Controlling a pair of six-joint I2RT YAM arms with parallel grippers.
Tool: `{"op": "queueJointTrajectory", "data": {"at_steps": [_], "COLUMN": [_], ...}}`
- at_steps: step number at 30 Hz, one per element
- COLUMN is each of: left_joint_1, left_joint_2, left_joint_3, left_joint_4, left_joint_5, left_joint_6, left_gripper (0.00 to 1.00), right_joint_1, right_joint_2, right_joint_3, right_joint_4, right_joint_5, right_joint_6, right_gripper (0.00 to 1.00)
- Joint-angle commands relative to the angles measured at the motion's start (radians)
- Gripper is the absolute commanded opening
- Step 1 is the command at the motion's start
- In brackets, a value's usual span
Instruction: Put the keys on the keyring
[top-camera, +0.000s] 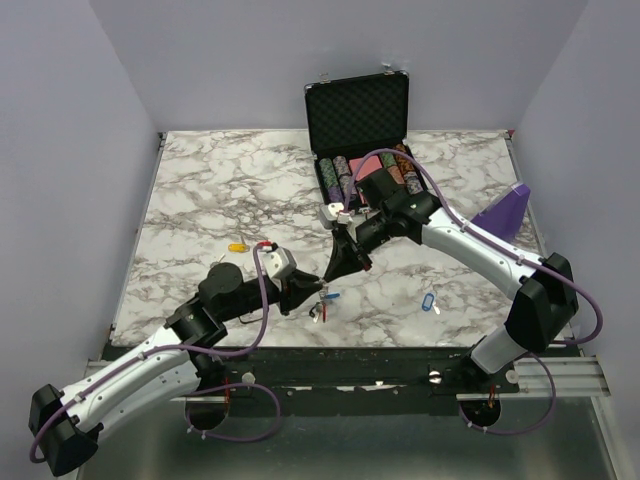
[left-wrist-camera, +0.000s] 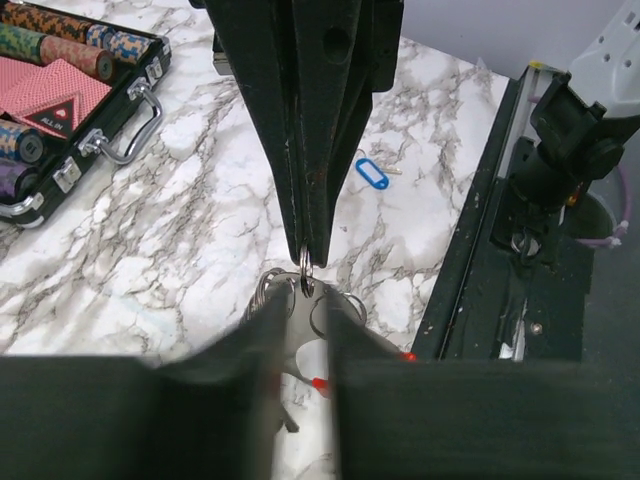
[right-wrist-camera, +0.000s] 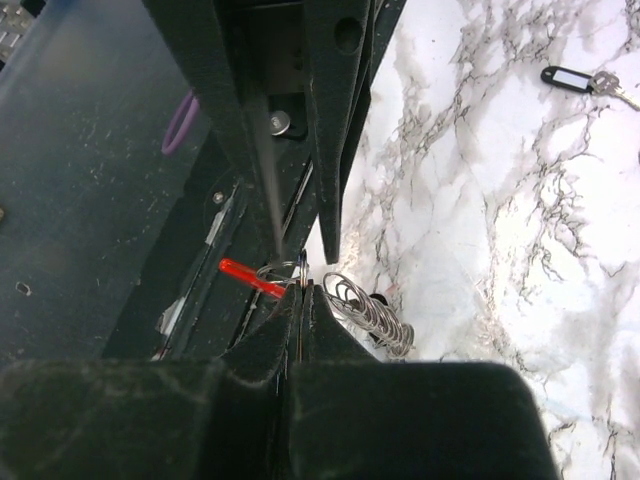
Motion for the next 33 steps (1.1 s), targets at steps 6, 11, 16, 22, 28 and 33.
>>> {"op": "queueJointTrajectory", "data": {"at_steps": [6, 11, 16, 22, 28, 33], "left_joint_1": [-0.002, -0.002, -0.004, -0.002, -0.002, -0.004], "left_joint_2": [0.075, 0.142, 0.187, 0.210, 0.236, 0.162], "left_joint_3": [0.138, 0.201, 0.244, 0.272, 0.281, 0.171], "left_joint_4": [-0.184, -0.230, -0.287, -0.329, -0.327, -0.164], "left_joint_5": [0.013, 0.022, 0.045, 0.046, 0.060, 0.020], "left_joint_6": [0.066, 0.095, 0.125, 0.152, 0.162, 0.090], "left_gripper": [0.55, 0.47, 0.37, 0.32, 0.00, 0.00], "right_joint_1": [0.011, 0.013, 0.013, 0.014, 0.013, 0.013], "right_joint_2": [0.015, 0.015, 0.012, 0.012, 0.012, 0.008], "right_joint_3": [0.033, 0.038, 0.039, 0.041, 0.038, 0.032], "right_joint_4": [-0.027, -0.030, -0.033, -0.034, -0.036, -0.011], "right_joint_5": [0.061, 0.075, 0.076, 0.075, 0.062, 0.036], "right_joint_6": [0.001, -0.001, -0.004, -0.002, 0.001, 0.033], "right_gripper": [0.01, 0.01, 0.01, 0.01, 0.01, 0.20]}}
